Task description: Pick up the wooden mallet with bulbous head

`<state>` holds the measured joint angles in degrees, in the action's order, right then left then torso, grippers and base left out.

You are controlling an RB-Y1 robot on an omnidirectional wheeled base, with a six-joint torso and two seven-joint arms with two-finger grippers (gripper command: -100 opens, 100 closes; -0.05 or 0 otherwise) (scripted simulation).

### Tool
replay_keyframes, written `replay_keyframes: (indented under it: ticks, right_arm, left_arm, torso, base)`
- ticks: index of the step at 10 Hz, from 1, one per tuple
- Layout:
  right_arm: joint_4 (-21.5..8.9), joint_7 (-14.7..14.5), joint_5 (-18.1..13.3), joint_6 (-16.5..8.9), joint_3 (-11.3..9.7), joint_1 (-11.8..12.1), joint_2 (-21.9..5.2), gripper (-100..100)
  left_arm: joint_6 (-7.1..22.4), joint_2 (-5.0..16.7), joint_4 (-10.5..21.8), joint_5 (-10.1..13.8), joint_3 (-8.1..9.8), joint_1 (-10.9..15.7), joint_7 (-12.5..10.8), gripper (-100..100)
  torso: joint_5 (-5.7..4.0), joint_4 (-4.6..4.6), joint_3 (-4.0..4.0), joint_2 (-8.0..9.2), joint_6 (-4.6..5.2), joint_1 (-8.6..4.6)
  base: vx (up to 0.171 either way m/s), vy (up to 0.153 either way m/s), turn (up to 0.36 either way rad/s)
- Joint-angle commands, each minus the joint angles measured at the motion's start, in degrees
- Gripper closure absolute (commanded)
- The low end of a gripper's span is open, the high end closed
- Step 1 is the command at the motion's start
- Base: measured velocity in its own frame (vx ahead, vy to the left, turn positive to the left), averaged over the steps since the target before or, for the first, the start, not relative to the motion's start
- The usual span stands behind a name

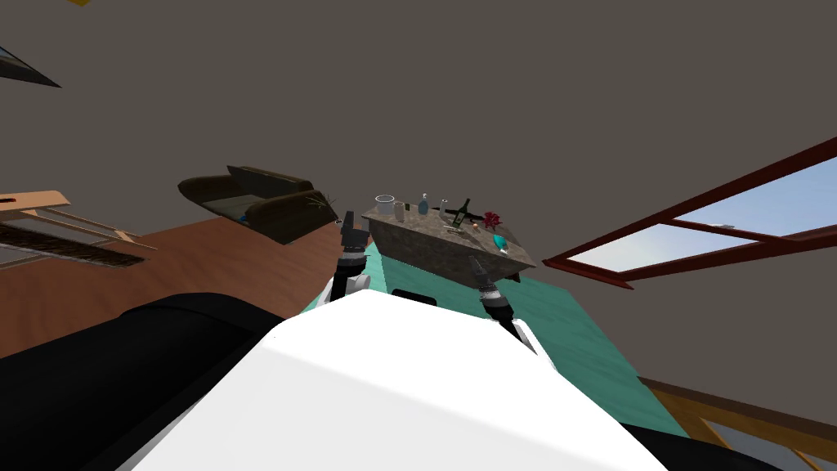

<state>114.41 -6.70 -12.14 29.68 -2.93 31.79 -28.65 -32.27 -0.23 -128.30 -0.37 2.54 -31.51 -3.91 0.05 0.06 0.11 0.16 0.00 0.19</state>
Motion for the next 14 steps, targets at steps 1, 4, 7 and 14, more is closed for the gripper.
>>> replay_keyframes:
  ticks: [1,4,7,14]
  right_arm:
    - [-2.9,-0.2,-1.3,0.3,-0.5,0.1,-2.9,-100]
    - [-6.3,-0.5,-2.6,0.2,-1.0,-0.1,-6.6,-100]
    - [-11.7,-1.2,-5.4,0.2,-2.3,-0.6,-11.6,-100]
    - [-21.8,-2.4,-9.9,0.2,-4.3,-1.5,-21.8,-100]
  left_arm:
    - [0.0,0.0,0.0,0.0,0.00,0.0,0.0,0]
    - [0.0,0.0,0.0,0.0,0.00,0.0,0.0,0]
    - [0.0,0.0,0.0,0.0,0.00,0.0,0.0,0]
    - [0.0,0.0,0.0,0.0,0.01,0.0,0.0,0]
  torso:
    - [0.00,0.00,0.00,0.00,0.00,0.00]
    - [0.00,-0.01,-0.03,-0.05,-0.02,0.05]
    - [0.01,-0.04,-0.11,-0.19,0.01,0.03]
    - [-0.01,-0.06,-0.15,-0.25,0.02,-0.08]
  base:
    - [-0.048,0.063,0.099]
    - [-0.029,0.062,0.078]
    - [0.002,0.071,0.107]
    - [0.020,0.056,0.107]
